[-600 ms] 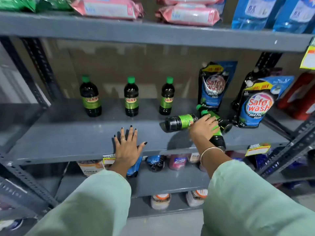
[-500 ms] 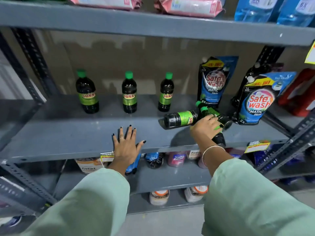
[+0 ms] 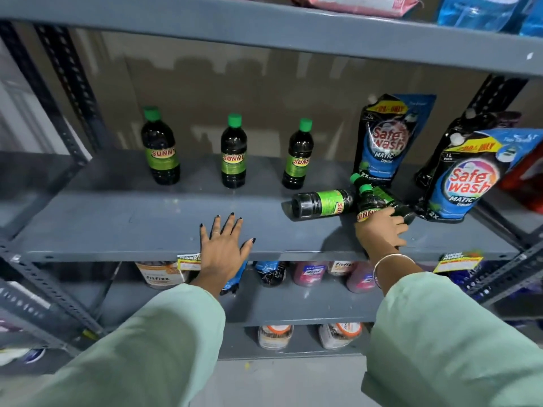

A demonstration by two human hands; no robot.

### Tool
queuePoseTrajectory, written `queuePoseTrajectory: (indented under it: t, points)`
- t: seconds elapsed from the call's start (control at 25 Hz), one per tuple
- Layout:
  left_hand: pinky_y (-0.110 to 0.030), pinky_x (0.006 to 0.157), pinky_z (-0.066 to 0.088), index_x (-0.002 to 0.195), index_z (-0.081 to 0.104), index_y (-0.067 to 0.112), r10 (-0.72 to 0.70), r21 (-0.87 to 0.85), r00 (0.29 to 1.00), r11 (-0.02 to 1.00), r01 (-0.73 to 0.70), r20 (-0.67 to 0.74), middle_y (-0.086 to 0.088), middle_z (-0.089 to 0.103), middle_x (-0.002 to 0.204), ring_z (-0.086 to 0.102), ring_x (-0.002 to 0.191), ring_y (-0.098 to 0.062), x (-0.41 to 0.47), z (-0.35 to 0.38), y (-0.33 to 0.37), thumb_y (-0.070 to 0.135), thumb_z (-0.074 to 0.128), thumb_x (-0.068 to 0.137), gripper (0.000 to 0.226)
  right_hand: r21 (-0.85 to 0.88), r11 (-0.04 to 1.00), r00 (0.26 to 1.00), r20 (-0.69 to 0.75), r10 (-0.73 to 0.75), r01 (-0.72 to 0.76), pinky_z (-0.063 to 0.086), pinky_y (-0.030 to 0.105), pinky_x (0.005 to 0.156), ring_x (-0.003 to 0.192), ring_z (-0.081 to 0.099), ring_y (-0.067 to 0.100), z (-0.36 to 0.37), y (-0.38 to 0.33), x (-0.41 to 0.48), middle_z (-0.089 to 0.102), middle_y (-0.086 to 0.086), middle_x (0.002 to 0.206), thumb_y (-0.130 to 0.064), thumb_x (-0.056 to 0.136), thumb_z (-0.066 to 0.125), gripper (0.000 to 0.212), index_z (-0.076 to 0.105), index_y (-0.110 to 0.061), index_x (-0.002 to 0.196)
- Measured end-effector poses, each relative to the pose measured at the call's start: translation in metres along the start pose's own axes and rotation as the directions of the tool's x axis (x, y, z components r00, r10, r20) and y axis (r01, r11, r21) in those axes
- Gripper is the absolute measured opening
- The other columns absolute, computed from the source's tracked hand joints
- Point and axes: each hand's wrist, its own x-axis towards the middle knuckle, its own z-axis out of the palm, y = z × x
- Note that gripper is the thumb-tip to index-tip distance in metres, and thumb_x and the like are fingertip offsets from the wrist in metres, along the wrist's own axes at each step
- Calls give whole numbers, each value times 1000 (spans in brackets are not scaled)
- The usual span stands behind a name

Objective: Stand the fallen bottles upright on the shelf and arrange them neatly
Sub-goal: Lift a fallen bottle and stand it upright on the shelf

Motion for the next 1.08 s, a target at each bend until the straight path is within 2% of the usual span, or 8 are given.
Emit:
queuePoseTrajectory:
  t: [0.16,0.32,0.44,0.56,0.68,0.84,1.0,1.08]
  points:
    - [-56,113,9,144,7,23,-5,-30,1000,1000,5,12,3,9,157,4,143,-27,3,0,-4,57,14,90,64,105,994,1000,0,20,-20,34,54,100,130,30,36,-10,-13,-20,36,21,137,-32,72,72,73,34,-6,128]
    - [-54,113,6,144,6,21,54,-117,997,992,-47,59,2,8,157,3,143,-26,4,-8,-8,56,17,91,64,299,954,986,-152,63,-15,38,56,96,129,32,35,-17,-51,-64,37,20,137,-32,69,76,80,31,-4,130]
    - [-49,115,11,142,17,17,79,-175,996,981,-83,-30,-3,21,154,14,142,-23,-2,-13,-56,50,24,92,60,399,913,975,-223,6,85,40,54,95,127,34,36,-13,-99,-110,38,20,134,-31,68,76,82,31,-2,130]
    - [-50,114,13,139,27,17,8,-152,996,988,-22,-92,-4,28,152,19,140,-24,-6,-12,-139,47,30,92,56,408,879,948,-288,-134,248,41,47,94,121,39,37,12,-148,-165,41,21,128,-28,65,77,78,34,1,123]
    - [-51,114,13,139,28,17,-18,-140,997,990,6,-80,-5,27,152,19,140,-26,-10,-15,-205,48,31,92,56,495,808,944,-233,-233,321,38,45,97,118,40,40,51,-190,-220,41,22,125,-24,63,78,74,36,3,118]
    - [-50,114,14,140,25,17,3,-120,997,993,-12,-77,-5,24,153,18,141,-25,-14,-17,-242,48,29,92,56,593,719,930,-181,-319,362,37,43,98,115,42,39,84,-225,-266,44,23,121,-16,61,76,67,38,3,113]
    - [-49,115,14,140,25,17,-39,-120,995,992,28,-90,-4,25,153,17,141,-24,-15,-17,-271,47,28,93,56,782,567,928,-38,-372,260,46,41,92,97,53,28,97,-249,-282,53,16,110,-6,62,72,56,39,-6,107]
    - [-48,115,13,140,24,18,-44,-125,995,992,32,-90,-3,24,153,16,141,-23,-16,-17,-277,48,26,93,57,816,535,894,51,-445,219,47,36,87,91,55,25,102,-257,-286,55,9,101,-2,63,72,53,40,-8,104]
